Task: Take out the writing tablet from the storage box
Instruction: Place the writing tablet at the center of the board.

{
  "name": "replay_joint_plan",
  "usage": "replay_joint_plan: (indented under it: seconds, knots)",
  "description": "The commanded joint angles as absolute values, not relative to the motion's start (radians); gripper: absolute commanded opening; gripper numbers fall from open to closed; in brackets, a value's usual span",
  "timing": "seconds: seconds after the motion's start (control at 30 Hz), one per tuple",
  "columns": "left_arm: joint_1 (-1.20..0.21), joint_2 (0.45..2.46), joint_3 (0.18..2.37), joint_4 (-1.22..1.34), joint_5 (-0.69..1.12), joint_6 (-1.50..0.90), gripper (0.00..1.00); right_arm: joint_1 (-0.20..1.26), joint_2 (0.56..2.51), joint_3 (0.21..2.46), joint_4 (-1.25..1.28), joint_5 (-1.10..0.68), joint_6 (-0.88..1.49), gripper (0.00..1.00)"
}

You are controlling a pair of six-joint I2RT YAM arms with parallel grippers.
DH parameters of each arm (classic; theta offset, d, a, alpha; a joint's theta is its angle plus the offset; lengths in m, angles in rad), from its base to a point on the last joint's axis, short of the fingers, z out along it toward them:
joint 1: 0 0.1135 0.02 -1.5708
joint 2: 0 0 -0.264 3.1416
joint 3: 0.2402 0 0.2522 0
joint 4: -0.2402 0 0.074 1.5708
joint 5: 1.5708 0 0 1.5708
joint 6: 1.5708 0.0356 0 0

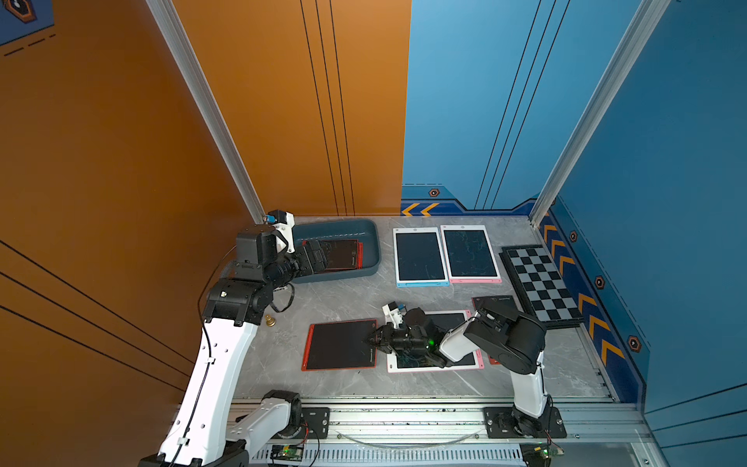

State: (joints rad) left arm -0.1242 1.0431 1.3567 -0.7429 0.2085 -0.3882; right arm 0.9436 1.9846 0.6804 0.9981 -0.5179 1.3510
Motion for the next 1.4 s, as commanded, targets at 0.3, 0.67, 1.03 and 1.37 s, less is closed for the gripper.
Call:
replay_joint_plan:
  seconds: [0.3,0.67,1.03,1.37]
  knots:
    - [-0.134,1.017,1.339,-0.762,0.183,-0.367,0.95,0.972,1.858,0.699,0.636,-0.478,1.234,0.18]
    - [-0.133,1.017,1.333,-0.762,0.182,-0.364,0.95,0.970,1.873,0.695,0.614,-0.529,1.226,0.15]
    - [-0.133,1.027,1.333,-0.761,0.179,-0.364,0.96,0.971,1.815,0.772,0.330,-0.505,1.104,0.42]
    - [-0.133,1.064,1.336,-0.762,0.165,-0.360,0.96,0.971,1.738,0.908,-0.042,-0.390,0.933,0.48]
